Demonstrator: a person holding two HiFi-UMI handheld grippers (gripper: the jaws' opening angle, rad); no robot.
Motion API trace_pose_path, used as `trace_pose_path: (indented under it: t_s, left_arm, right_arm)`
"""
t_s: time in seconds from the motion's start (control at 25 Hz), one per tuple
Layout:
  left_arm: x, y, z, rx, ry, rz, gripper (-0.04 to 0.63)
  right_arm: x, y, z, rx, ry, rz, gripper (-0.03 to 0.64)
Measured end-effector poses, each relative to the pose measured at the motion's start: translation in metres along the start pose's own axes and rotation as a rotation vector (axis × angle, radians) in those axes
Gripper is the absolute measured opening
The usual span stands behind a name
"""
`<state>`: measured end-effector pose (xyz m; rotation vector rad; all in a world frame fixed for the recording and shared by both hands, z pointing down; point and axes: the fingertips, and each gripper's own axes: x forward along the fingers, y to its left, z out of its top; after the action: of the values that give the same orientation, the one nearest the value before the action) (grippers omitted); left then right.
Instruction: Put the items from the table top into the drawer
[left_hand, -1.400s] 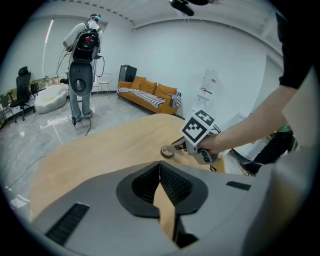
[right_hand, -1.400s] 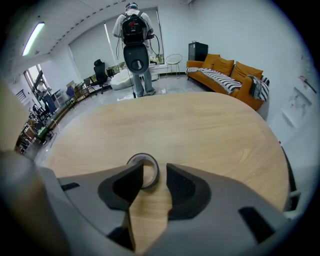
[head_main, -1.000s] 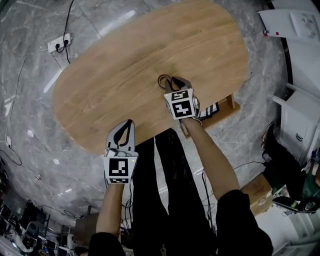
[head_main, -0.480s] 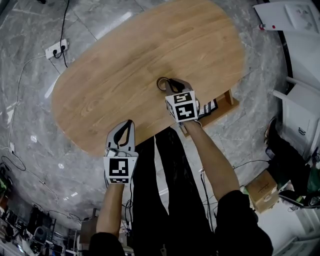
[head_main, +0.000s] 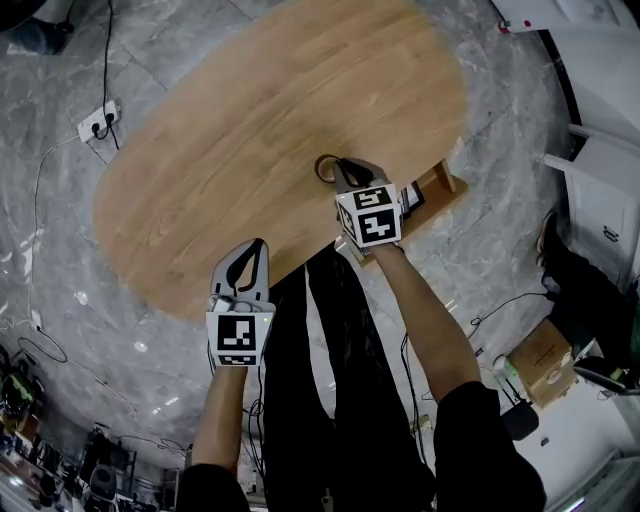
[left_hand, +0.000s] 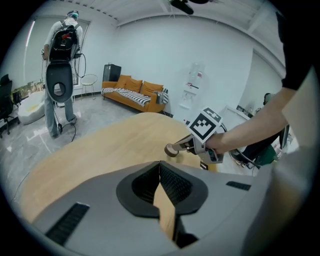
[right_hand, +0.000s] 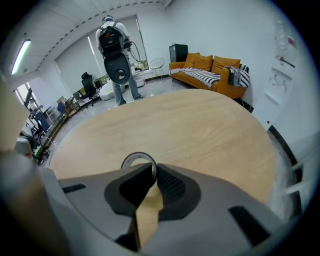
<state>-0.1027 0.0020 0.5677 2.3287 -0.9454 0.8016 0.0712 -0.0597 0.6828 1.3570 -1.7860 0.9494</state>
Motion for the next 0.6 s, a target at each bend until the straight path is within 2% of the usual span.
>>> trace_pose_path:
  t_s: [0.6]
  left_arm:
    - [0.035, -0.064, 0.018, 0.118, 0.030, -0.131, 0.014]
  right_arm:
    - [-0.054, -0.068, -0.063, 0.184, -0.042, -0.077, 0.041]
